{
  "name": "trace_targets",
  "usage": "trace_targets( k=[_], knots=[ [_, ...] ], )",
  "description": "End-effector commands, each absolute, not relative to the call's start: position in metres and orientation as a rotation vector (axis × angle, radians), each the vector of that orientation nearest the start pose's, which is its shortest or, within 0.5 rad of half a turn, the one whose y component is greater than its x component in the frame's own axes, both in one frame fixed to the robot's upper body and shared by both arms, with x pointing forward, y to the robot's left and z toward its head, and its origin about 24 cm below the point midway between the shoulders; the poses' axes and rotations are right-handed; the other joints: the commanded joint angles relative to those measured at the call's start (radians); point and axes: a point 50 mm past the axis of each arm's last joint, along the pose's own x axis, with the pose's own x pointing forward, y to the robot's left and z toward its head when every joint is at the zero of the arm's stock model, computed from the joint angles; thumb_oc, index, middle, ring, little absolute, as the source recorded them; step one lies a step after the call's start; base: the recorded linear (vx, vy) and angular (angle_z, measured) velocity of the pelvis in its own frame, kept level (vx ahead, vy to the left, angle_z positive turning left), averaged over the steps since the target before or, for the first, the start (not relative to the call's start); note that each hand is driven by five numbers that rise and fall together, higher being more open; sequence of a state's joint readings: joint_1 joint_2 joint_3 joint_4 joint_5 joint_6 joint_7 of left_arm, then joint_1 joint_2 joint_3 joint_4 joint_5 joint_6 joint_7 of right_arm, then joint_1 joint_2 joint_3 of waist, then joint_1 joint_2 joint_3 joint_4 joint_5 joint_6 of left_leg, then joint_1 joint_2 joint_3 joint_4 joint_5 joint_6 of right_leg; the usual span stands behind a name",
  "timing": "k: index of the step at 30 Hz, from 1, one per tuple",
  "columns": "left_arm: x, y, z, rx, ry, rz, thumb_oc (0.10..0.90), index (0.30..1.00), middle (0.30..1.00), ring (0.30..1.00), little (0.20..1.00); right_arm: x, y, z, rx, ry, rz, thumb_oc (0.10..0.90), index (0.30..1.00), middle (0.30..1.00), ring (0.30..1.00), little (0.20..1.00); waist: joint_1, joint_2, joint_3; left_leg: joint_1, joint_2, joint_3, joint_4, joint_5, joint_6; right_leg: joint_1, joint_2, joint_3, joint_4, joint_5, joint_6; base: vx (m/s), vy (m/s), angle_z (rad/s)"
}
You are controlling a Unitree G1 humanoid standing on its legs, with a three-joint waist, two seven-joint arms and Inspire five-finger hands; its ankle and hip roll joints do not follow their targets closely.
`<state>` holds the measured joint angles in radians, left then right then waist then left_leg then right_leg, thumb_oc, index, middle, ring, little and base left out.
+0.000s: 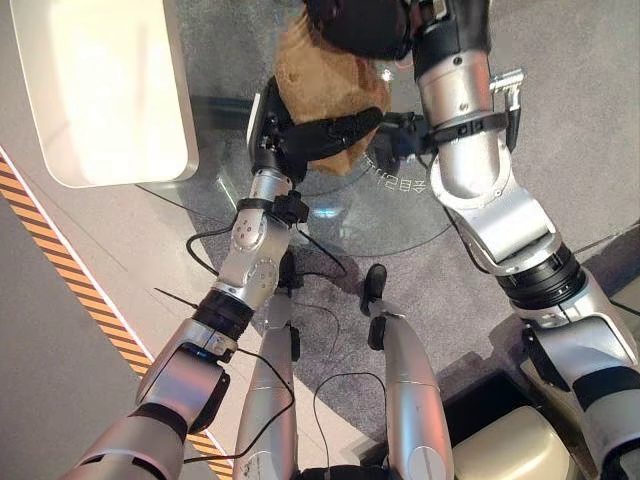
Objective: Wipe the table with a cloth and put it in the basket.
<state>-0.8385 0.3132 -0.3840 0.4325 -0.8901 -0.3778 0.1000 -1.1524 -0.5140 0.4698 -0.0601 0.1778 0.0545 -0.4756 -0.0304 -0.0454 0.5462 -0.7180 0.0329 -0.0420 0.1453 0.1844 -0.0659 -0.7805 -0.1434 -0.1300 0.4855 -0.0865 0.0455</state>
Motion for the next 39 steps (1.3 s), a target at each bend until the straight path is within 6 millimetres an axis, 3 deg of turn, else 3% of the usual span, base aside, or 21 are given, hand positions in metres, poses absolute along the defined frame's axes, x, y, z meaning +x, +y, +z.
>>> trace_targets(
  k=[1,10,25,34,39],
  knots=[
    [0.343,0.084,0.274,-0.512,-0.797,-0.475,0.1,0.3,0.3,0.3,0.2,0.22,-0.064,0.415,-0.164,-1.522,0.149,0.8,0.9,0.9,0.9,0.9,0.022,-0.044,-0.026,0.047,-0.023,0.068,0.112,-0.128,0.025,0.113,0.054,0.022,-0.202,0.119,0.008,0.0,0.0,0.0],
    [0.345,0.094,0.275,-0.523,-0.8,-0.452,0.1,0.3,0.3,0.3,0.2,0.222,-0.07,0.422,-0.241,-1.526,0.083,0.8,0.9,0.9,0.9,0.9,0.025,-0.054,-0.026,0.049,-0.021,0.068,0.116,-0.132,0.023,0.118,0.054,0.017,-0.204,0.12,0.009,0.0,0.0,0.0],
    [0.346,0.106,0.282,-0.598,-0.816,-0.448,0.1,0.3,0.3,0.3,0.2,0.228,-0.087,0.427,-0.185,-1.513,-0.039,0.8,0.9,0.9,0.9,0.9,0.021,-0.062,-0.026,0.048,-0.014,0.067,0.117,-0.137,0.022,0.118,0.056,0.017,-0.205,0.122,0.01,0.0,0.0,0.0],
    [0.343,0.123,0.297,-0.665,-0.883,-0.425,0.1,0.3,0.3,0.3,0.2,0.249,-0.107,0.423,-0.149,-1.41,-0.172,0.8,0.9,0.9,0.9,0.9,0.019,-0.065,-0.026,0.051,-0.012,0.07,0.113,-0.136,0.018,0.123,0.055,0.017,-0.213,0.125,0.011,0.0,0.0,0.0],
    [0.343,0.136,0.308,-0.662,-0.925,-0.394,0.1,0.3,0.3,0.3,0.2,0.266,-0.128,0.418,-0.118,-1.321,-0.265,0.8,0.9,0.9,0.9,0.9,0.017,-0.058,-0.026,0.055,-0.011,0.072,0.107,-0.136,0.015,0.124,0.052,0.016,-0.214,0.123,0.013,0.0,0.0,0.0]
  ],
)
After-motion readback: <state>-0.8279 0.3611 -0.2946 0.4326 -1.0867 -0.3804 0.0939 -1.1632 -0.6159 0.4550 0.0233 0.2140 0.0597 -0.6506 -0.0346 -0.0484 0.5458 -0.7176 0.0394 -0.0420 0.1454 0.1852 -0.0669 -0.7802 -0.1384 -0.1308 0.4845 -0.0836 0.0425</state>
